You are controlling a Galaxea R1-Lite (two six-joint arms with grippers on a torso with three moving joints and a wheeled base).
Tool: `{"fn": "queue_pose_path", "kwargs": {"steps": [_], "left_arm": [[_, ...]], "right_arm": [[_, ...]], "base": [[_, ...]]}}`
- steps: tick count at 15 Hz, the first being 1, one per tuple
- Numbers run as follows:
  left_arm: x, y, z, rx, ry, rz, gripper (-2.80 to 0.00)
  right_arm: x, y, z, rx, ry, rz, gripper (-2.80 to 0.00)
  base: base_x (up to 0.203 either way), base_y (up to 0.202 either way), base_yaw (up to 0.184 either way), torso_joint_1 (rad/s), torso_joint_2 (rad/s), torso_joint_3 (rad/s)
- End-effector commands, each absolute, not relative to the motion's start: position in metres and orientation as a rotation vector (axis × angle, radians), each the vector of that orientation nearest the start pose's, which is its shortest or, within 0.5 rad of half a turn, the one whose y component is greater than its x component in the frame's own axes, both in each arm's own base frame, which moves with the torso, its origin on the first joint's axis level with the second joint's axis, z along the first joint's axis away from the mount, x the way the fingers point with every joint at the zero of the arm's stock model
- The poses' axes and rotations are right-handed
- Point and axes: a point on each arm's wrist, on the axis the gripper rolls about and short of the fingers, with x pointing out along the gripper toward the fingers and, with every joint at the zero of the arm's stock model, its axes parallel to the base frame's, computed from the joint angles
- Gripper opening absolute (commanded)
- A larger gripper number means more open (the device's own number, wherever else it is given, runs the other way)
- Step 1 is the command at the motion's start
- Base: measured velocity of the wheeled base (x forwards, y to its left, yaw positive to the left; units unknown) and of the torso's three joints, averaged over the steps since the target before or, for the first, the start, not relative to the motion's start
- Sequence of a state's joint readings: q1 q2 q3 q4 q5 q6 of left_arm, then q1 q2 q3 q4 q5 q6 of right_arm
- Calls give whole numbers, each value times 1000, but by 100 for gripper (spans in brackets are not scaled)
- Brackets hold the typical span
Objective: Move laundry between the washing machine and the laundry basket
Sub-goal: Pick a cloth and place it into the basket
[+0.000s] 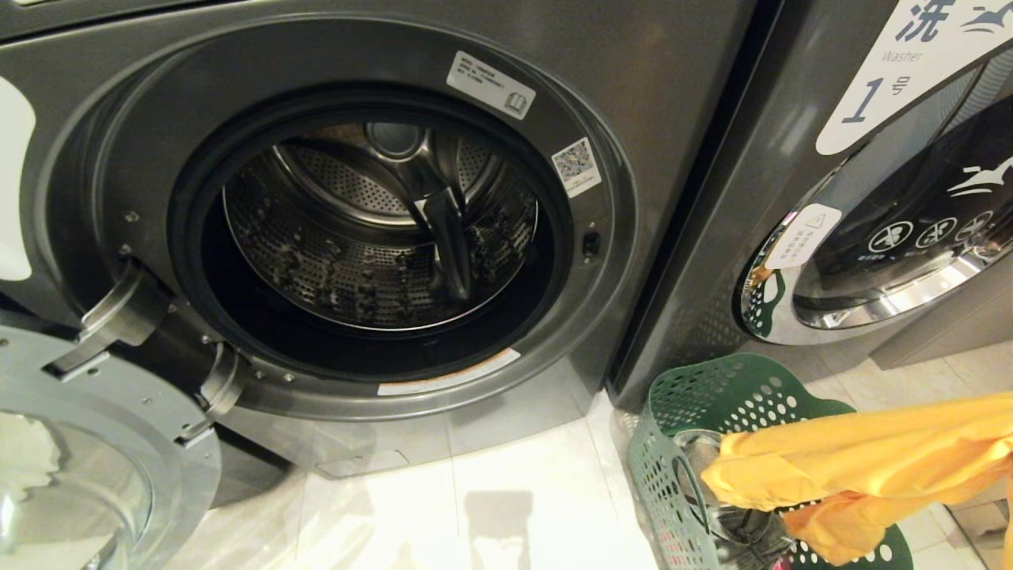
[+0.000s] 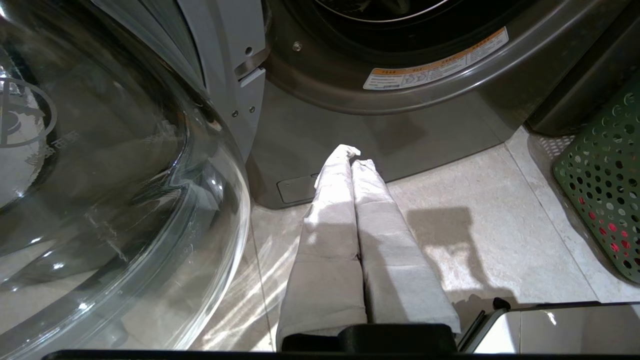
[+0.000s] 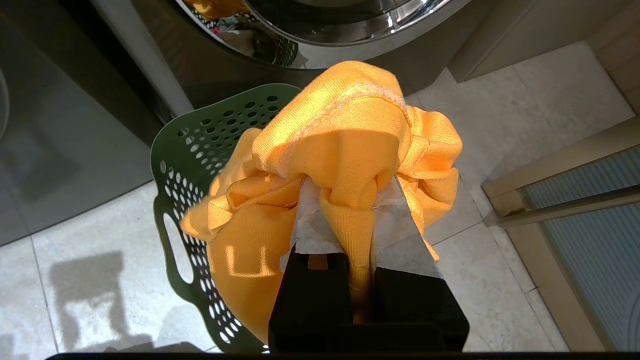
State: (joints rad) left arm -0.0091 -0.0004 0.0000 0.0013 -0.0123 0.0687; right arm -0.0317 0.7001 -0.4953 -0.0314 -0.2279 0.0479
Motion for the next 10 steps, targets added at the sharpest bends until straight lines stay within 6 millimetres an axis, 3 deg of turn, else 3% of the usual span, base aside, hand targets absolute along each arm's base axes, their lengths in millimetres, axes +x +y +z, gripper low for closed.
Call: {"fn": "queue_pose_path", "kwargs": {"steps": [1, 7, 8, 10], "left_arm": [[-23, 0, 75, 69, -1, -21, -280], [-23, 0, 75, 69, -2, -21, -280], [-23, 0, 75, 69, -1, -21, -280], [-23, 0, 75, 69, -2, -21, -280]], "right_arm": [[71, -7, 207, 29, 220, -265, -280], [132, -1, 188, 81, 262, -210, -280], [139, 0, 189, 88, 239, -206, 0], [145, 1, 189, 90, 233, -202, 0]], "base": [[0, 0, 0, 0, 0, 0], [0, 0, 0, 0, 0, 0], [0, 0, 0, 0, 0, 0], [0, 0, 0, 0, 0, 0]]}}
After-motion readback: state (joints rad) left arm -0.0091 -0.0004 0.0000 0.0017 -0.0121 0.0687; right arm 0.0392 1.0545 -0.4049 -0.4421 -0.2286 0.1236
